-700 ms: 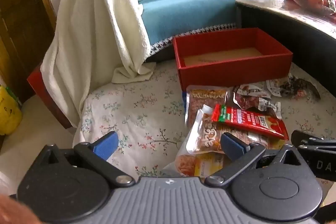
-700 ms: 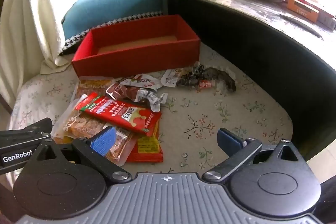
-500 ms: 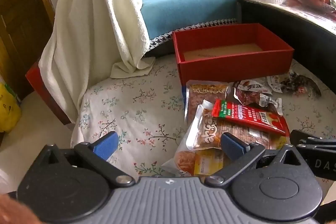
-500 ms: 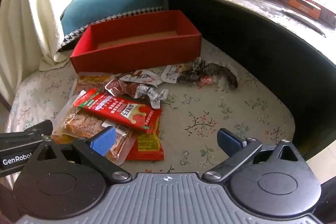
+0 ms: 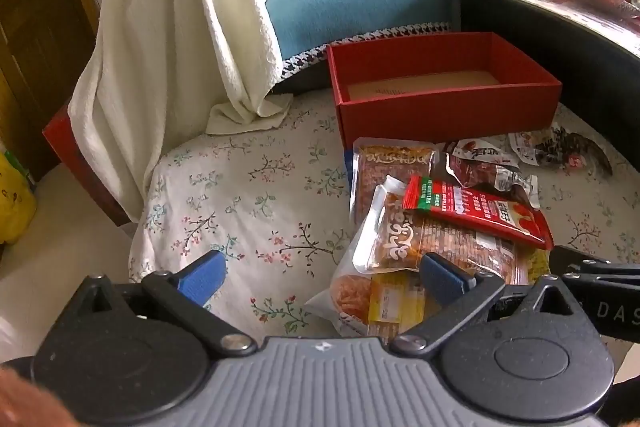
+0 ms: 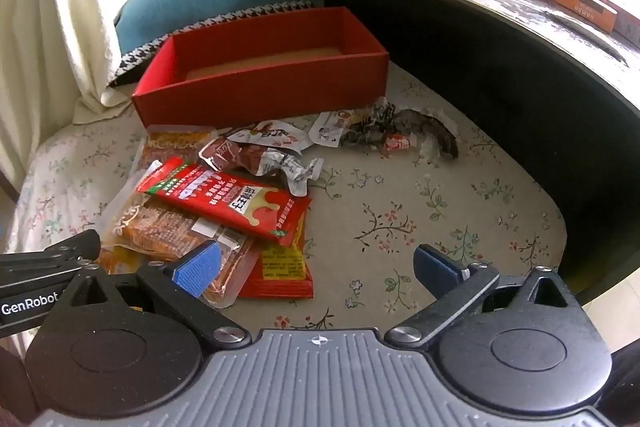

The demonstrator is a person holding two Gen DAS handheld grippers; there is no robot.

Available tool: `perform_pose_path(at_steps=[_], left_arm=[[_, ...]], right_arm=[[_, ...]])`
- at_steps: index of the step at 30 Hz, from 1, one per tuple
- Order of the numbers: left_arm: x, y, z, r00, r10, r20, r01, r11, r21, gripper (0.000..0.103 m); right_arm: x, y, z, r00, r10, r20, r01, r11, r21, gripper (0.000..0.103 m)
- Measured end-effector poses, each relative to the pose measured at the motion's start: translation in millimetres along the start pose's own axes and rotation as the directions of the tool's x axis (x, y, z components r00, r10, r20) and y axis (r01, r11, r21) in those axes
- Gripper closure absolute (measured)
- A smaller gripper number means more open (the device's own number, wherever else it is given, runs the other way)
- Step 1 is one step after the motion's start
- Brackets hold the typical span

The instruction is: Organize snacks

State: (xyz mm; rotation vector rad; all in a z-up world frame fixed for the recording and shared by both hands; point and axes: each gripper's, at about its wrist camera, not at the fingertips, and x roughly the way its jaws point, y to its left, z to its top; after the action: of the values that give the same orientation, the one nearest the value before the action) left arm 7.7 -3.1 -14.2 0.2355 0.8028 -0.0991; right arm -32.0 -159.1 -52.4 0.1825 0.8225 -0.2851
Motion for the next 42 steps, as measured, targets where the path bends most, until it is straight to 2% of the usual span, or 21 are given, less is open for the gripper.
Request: perform_pose_path(at_steps=[42], left_arm=[[7.2,2.7,-3.8,0.999,-0.016,-0.044,0.016,1.000,0.003,0.009]], right_arm=[[9.4,2.4,-0.8,0.999,0.009,-0.053,-0.009,1.000,0.000,0.000]])
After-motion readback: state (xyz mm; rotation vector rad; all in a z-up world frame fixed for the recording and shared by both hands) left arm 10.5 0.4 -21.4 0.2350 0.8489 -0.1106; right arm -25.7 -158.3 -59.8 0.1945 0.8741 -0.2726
